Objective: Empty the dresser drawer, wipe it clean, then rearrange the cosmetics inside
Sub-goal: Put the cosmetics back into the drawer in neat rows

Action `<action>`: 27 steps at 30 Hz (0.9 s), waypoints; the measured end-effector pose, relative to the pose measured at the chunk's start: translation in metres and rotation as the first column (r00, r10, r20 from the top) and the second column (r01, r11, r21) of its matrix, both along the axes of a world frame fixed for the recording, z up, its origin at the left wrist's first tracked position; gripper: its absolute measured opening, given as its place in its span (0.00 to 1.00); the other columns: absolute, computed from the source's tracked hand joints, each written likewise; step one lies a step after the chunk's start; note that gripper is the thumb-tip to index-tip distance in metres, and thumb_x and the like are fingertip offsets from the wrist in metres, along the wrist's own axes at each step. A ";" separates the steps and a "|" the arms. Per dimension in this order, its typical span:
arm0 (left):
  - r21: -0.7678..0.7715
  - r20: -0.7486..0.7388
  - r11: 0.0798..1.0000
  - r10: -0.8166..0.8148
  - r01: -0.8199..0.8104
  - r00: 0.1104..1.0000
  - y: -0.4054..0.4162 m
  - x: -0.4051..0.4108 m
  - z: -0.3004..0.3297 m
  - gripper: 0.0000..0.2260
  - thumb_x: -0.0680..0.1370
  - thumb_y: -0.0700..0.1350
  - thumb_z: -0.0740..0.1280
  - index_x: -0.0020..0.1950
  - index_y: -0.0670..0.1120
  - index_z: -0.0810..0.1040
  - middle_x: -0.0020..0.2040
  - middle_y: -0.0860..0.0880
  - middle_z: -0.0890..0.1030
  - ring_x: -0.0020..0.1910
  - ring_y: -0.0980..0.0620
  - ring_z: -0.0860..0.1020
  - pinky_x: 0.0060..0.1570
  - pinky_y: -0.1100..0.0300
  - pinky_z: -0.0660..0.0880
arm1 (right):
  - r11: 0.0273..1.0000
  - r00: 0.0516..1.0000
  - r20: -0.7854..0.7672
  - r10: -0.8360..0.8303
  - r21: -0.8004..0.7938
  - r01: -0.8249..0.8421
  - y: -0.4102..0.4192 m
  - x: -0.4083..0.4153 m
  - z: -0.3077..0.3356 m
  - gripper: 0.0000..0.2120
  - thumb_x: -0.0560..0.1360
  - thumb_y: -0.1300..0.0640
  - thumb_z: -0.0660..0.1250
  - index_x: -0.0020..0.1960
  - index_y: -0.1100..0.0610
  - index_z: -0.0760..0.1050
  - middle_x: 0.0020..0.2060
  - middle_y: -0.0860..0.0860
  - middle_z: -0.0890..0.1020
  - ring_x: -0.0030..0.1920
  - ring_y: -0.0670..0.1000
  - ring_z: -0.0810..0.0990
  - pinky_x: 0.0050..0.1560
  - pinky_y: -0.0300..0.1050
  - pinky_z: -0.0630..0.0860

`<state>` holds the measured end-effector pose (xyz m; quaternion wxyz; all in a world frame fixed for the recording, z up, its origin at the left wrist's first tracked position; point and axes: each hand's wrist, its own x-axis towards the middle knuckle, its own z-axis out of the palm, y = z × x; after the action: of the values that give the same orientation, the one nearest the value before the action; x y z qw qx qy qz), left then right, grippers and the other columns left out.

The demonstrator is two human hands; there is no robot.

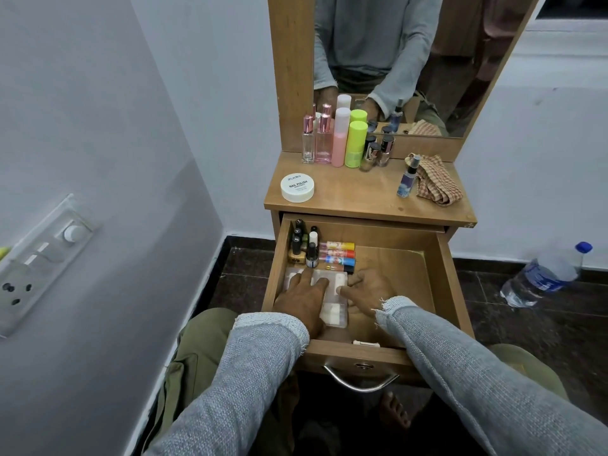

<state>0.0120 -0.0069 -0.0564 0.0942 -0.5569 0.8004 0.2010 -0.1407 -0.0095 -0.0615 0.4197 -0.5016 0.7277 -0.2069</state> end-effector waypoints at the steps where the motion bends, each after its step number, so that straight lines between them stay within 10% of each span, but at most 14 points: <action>1: 0.006 0.004 1.000 -0.002 0.002 1.000 0.000 0.000 0.000 0.38 0.73 0.46 0.73 0.77 0.51 0.56 0.78 0.46 0.49 0.77 0.43 0.51 0.72 0.43 0.62 | 1.000 1.000 0.007 -0.005 0.004 0.005 0.000 0.001 0.002 0.05 0.71 0.59 0.74 0.37 0.56 0.81 0.38 0.53 0.85 0.39 0.54 0.85 0.44 0.53 0.83; 27: 0.025 -0.052 0.999 0.037 -0.036 0.998 -0.003 -0.001 -0.007 0.34 0.77 0.48 0.68 0.78 0.52 0.55 0.80 0.47 0.47 0.78 0.45 0.47 0.76 0.46 0.55 | 0.998 0.992 -0.119 0.032 -0.052 -0.038 0.000 0.000 0.001 0.11 0.75 0.56 0.69 0.35 0.56 0.79 0.37 0.53 0.85 0.40 0.54 0.84 0.43 0.46 0.80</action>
<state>0.0111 -0.0099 -0.0630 0.0761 -0.5649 0.7897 0.2268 -0.1408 -0.0100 -0.0609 0.3655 -0.5369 0.7365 -0.1891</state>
